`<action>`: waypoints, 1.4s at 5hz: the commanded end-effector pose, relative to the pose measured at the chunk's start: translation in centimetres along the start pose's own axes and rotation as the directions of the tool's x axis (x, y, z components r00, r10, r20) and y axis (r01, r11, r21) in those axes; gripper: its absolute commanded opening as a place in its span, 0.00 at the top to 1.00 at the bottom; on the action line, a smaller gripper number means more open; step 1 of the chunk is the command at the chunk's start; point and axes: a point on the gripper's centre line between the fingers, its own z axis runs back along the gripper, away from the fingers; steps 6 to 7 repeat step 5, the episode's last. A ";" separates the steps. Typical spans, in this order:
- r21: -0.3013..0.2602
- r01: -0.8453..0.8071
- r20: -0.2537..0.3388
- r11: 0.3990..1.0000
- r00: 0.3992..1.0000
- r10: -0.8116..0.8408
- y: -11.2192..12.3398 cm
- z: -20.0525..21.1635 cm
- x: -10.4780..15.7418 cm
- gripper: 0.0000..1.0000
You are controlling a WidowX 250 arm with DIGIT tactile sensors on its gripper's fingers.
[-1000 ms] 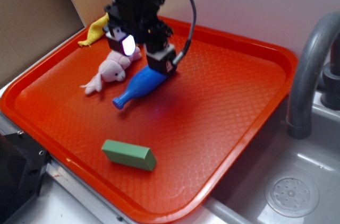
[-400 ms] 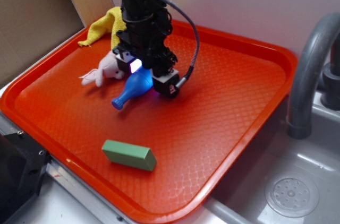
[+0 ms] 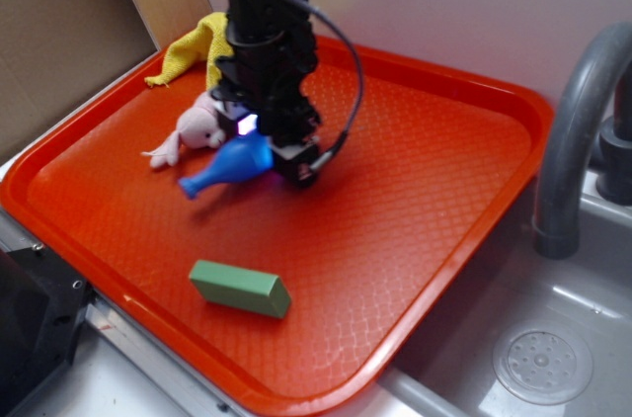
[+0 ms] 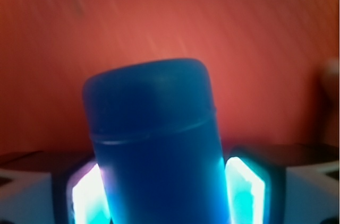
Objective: Grab the blue bottle.
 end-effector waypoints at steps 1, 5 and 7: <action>-0.010 0.036 0.128 0.999 0.991 -0.034 1.7 9.9 -0.2 1.00; -0.081 0.092 0.222 0.992 0.972 -0.072 2.3 15.9 -1.4 1.00; -0.081 0.092 0.222 0.992 0.972 -0.072 2.3 15.9 -1.4 1.00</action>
